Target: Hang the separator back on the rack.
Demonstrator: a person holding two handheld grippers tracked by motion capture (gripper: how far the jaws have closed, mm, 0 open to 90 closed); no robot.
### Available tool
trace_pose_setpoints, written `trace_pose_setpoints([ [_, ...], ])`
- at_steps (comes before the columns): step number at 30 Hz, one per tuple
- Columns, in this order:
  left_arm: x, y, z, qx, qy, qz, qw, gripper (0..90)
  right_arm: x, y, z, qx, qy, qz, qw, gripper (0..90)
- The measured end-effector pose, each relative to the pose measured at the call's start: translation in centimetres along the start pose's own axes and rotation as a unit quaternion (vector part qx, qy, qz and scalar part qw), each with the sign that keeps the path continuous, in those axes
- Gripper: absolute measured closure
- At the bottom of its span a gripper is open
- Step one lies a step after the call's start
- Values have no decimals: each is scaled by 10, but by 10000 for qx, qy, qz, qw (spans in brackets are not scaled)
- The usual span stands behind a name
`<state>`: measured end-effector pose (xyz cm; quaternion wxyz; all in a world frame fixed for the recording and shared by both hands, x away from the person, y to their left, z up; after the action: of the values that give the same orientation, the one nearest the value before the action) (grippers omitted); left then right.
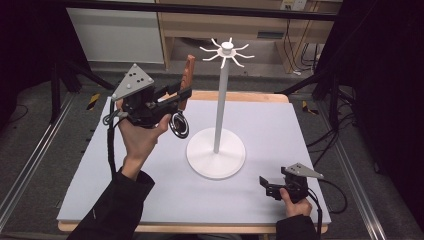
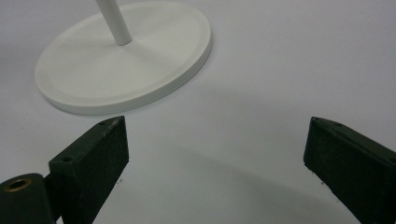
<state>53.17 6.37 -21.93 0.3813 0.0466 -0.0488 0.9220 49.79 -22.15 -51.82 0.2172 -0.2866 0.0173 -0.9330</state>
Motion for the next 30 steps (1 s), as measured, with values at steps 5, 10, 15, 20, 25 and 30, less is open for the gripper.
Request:
trace_pose_setpoints([
  [5,-5,0,1,-11,-33,16,10000,673,0,0,0,-8,-11,9,10000,72],
  [10,-8,-2,1,23,-64,3,10000,673,1,0,0,-23,14,6,10000,71],
  [15,-8,-1,3,19,-58,-38,10000,674,0,-1,0,-18,1,21,10000,71],
  [20,-10,2,5,-16,-71,-64,10000,673,0,0,0,-30,6,18,10000,71],
  [25,-15,6,5,-99,-118,-47,9999,673,0,0,0,-30,17,22,10000,71],
  [30,-18,6,5,-82,-138,-62,9999,673,0,0,0,-36,17,26,10000,71],
])
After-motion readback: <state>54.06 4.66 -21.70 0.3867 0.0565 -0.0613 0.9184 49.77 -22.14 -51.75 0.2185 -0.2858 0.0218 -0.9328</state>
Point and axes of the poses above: each handheld gripper's, and its own axes: x roughly backward along the jaws, z roughly out of its top, y roughly to its right, the point moved 10 cm from there along -x, roughly forward along the jaws, and after that the axes turned 3 degrees about -x, right-handed, at the moved point
